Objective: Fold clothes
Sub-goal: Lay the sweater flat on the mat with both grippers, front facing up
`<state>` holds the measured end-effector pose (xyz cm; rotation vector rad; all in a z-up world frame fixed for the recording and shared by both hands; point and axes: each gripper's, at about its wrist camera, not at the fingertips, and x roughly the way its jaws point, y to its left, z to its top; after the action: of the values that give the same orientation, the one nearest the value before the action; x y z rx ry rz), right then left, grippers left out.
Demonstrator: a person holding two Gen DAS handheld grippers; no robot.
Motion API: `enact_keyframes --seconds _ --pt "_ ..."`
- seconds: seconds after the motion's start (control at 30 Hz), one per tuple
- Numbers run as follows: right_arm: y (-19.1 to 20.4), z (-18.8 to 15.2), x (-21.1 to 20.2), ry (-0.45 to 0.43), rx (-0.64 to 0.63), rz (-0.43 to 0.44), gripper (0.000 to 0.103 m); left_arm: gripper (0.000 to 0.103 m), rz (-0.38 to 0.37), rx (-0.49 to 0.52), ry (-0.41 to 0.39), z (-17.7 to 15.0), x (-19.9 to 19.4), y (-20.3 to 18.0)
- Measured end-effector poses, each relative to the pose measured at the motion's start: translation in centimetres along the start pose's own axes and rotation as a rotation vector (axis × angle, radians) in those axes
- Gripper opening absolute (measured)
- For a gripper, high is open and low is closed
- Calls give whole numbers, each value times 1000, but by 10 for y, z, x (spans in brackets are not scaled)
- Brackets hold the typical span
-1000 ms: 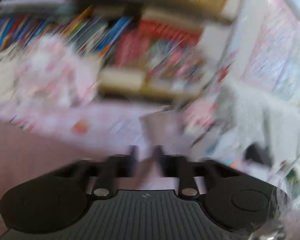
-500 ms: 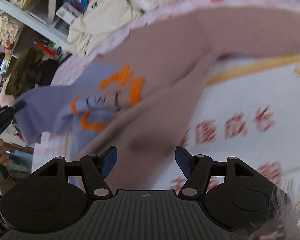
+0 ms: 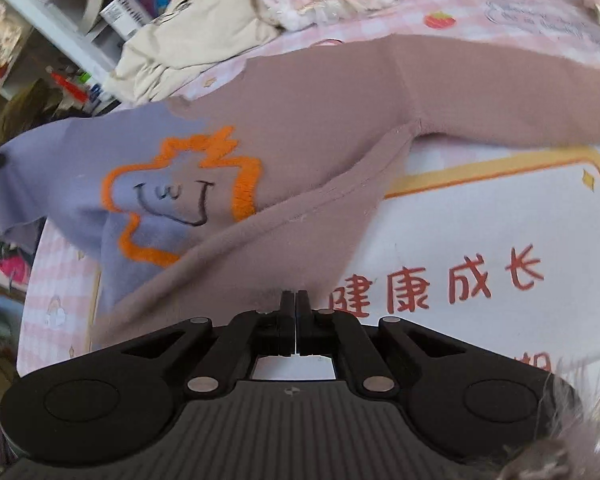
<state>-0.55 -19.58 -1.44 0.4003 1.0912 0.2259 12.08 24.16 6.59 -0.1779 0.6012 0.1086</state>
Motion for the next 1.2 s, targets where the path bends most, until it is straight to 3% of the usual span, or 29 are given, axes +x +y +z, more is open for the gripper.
enact_keyframes --seconds 0.03,0.07,0.1,0.17,0.23,0.3,0.37,0.4,0.57,0.63,0.67,0.7,0.77,0.83,0.97,1.03,1.1,1.17,1.2 --pt "2 0 -2 7 -18 9 5 42 10 17 54 -8 8 -2" --pt "6 0 -3 16 -41 19 10 45 22 34 80 -18 10 -4" --pt "11 0 -4 26 -68 28 21 48 26 46 88 -29 6 -7" --pt "25 -1 -6 41 -127 42 36 49 -24 44 121 -58 -8 -15" --pt "46 -2 -8 45 -216 62 42 49 -157 47 205 -90 -26 -26" --pt "72 -6 -8 35 -335 65 54 49 -279 48 285 -119 -42 -39" --pt "98 -11 -7 8 -463 47 76 49 -380 56 382 -147 -53 -54" --pt "111 -16 -6 -15 -541 38 78 49 -399 68 412 -156 -56 -59" --pt "146 -35 10 -37 -834 33 73 43 -393 29 484 -175 -57 -75" --pt "149 -41 25 -1 -904 -13 40 9 -401 19 505 -175 -54 -80" --pt "146 -42 28 16 -915 -31 13 8 -393 19 505 -176 -53 -83" --pt "142 -42 32 32 -925 -49 3 6 -382 0 490 -175 -53 -82" --pt "127 -37 23 23 -874 -40 3 3 -336 -64 442 -173 -64 -78" --pt "101 -26 1 11 -765 9 3 3 -289 -65 369 -165 -86 -81" --pt "50 -13 -27 44 -645 53 3 3 -237 106 176 -141 -157 -109" --pt "28 -10 -33 81 -625 50 3 6 -233 173 135 -139 -184 -126" --pt "7 -6 -38 119 -608 53 3 12 -217 210 128 -146 -204 -143" --pt "-5 -5 -40 168 -613 84 4 22 -210 220 215 -168 -206 -151" --pt "-10 -6 -42 191 -621 97 11 32 -168 210 275 -177 -202 -150"
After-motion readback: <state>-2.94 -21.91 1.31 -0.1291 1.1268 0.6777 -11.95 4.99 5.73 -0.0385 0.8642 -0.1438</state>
